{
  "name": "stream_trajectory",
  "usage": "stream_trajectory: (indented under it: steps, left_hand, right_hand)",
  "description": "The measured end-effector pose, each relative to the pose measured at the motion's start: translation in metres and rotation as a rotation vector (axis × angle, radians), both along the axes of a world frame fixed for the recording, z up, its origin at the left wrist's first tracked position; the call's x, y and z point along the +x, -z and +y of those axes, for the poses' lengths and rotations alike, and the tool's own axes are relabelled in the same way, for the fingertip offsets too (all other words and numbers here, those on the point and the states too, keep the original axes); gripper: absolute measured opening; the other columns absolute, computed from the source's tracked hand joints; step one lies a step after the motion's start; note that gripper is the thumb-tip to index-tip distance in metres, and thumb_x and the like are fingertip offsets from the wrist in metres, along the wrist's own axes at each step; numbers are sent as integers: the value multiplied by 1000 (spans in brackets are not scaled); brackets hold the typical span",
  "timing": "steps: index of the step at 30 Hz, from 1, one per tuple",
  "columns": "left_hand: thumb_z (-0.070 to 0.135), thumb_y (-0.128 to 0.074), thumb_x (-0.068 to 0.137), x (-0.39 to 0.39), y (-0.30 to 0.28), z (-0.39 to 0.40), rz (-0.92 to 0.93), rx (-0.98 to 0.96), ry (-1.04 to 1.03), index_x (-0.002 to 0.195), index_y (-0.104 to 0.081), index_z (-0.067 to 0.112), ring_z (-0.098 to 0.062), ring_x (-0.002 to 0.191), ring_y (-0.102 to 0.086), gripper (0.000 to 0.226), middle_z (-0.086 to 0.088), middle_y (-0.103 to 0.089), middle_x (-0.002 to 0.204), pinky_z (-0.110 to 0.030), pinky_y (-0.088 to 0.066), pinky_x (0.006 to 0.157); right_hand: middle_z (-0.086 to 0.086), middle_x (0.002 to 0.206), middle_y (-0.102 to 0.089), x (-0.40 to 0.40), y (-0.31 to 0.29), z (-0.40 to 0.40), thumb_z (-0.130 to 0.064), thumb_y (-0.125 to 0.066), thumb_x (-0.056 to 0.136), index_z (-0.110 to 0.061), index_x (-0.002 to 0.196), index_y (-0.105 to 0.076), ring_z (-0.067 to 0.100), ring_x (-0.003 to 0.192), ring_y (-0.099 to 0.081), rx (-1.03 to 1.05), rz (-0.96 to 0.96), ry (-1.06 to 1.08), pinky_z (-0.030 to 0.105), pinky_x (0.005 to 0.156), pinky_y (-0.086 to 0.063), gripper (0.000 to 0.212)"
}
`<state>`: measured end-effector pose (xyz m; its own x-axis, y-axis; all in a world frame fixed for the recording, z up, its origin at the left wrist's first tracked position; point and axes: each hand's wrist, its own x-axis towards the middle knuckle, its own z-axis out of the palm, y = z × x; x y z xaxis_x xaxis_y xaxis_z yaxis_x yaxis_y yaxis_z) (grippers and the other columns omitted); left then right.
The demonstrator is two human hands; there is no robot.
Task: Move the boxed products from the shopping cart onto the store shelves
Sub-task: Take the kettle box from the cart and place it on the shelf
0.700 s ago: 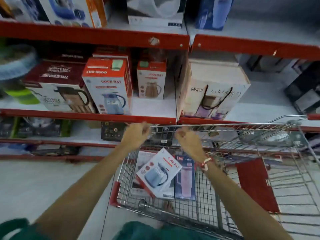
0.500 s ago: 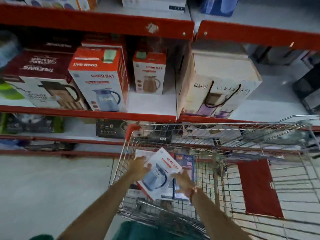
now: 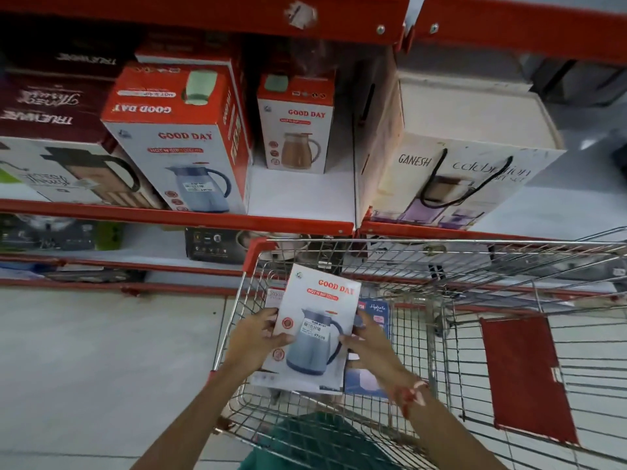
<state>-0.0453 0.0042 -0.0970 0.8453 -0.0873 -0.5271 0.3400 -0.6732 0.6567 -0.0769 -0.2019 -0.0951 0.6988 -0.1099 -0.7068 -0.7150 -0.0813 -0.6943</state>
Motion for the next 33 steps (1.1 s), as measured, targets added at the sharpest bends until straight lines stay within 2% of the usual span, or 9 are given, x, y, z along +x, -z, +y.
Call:
stream_trajectory:
  steps: [4,7,9,14,17,19,22,29,33]
  left_hand:
    - [22,-82,67,-4,-25,10,-49,-56,-13,122,-61,16,-14,98,-70,59,-3,-72,114,-8,-49,65]
    - [21,-83,64,4,-38,14,-104,-50,11,113,-65,17,-13,94,-71,53,-1,-74,109,-32,-60,79]
    - [22,-84,63,13,-48,14,-186,-29,-12,111,-63,17,-13,91,-72,53,1,-75,106,-39,-61,80]
    - [16,-79,71,53,-87,-2,-514,73,-202,112,-53,5,-29,82,-71,50,-11,-76,94,-28,-51,68]
    - [10,-80,68,88,-101,-12,-589,44,-256,118,-47,3,-34,86,-70,60,-18,-74,97,-37,-56,75]
    - [8,-79,70,115,-102,-15,-617,32,-263,118,-47,2,-35,94,-69,58,-19,-72,104,-39,-56,81]
    - [7,-77,72,152,-98,-19,-621,66,-266,116,-46,3,-38,104,-63,55,-21,-68,110,-45,-52,88]
    - [11,-80,69,190,-62,-20,-538,136,-279,117,-45,5,-38,107,-62,59,-19,-67,111,-51,-52,94]
    - [10,-77,73,199,-44,-18,-520,144,-288,117,-44,6,-39,107,-61,55,-21,-66,111,-53,-53,92]
  right_hand:
    - [-10,104,-58,1,-35,3,0,-60,87,-23,137,-38,18,99,-59,-60,-129,-95,43,80,-58,59]
    - [-7,109,-59,7,-53,9,-5,-65,84,-23,118,-43,7,88,-62,-212,-275,-127,40,80,-59,44]
    - [-9,107,-62,14,-63,12,-10,-70,82,-22,109,-42,10,93,-64,-311,-386,-120,27,77,-59,40]
    - [2,108,-71,50,-90,18,-21,-74,79,-13,114,-42,15,92,-70,-493,-667,-57,38,78,-60,48]
    - [1,108,-72,87,-100,21,-23,-73,80,-14,112,-42,15,92,-71,-548,-790,-24,26,74,-58,46]
    - [4,108,-73,114,-98,22,-26,-73,80,-13,111,-41,17,91,-71,-592,-829,-8,28,73,-58,47]
    - [10,115,-70,152,-87,22,-22,-71,81,-13,110,-38,22,102,-69,-566,-834,6,42,80,-60,45]
    - [15,116,-69,191,-52,22,-17,-70,82,-21,104,-33,26,102,-69,-587,-787,-30,45,79,-61,43]
    - [14,116,-68,200,-39,21,-16,-69,83,-15,104,-37,27,103,-68,-618,-760,-55,43,81,-60,38]
